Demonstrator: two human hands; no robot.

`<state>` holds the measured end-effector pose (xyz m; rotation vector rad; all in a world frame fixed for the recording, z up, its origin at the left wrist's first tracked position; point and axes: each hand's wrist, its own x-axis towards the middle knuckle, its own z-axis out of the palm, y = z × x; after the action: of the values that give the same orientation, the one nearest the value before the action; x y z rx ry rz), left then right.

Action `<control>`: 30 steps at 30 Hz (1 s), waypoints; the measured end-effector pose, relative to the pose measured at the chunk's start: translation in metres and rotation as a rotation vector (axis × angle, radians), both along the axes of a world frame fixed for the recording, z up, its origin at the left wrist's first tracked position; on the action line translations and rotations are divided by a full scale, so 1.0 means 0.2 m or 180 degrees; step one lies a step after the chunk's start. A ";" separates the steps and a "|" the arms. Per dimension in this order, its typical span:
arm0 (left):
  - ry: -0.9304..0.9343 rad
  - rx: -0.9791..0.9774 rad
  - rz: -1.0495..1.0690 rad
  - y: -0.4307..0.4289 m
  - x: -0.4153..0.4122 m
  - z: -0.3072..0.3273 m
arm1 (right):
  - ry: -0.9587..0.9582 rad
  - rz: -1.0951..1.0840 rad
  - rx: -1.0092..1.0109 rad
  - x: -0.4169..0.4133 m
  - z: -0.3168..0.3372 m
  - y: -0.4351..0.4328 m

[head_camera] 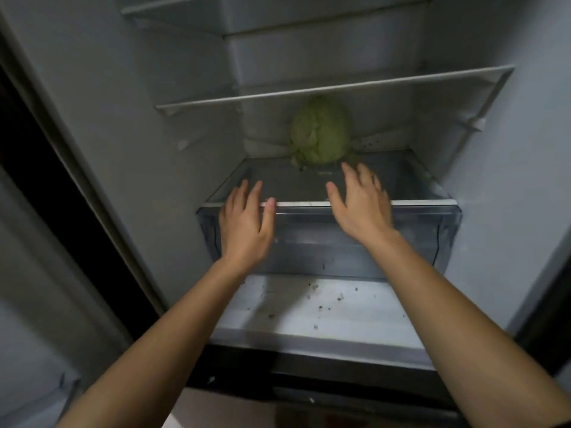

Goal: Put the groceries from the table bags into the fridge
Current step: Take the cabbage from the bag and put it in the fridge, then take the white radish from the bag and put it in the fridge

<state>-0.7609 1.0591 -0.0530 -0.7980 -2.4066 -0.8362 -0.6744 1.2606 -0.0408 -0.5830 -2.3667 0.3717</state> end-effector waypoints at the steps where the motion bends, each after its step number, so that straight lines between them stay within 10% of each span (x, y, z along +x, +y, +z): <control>1: -0.0023 -0.0026 0.0027 -0.04 0.04 -0.02 | 0.0002 0.0015 0.0041 0.03 -0.03 -0.03; 17: 0.1255 -0.0374 0.0347 -1.34 1.03 -0.05 | 0.0634 0.0545 0.0273 0.61 -0.19 -1.24; 30: 0.0523 -0.0800 0.2479 -3.50 1.90 -0.27 | 0.0450 0.2473 0.0403 0.96 -0.45 -3.28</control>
<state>-0.3807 0.3587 -0.1068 0.0334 -2.3928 -0.1541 -0.4824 0.6044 -0.1311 0.4379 -2.3682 0.5657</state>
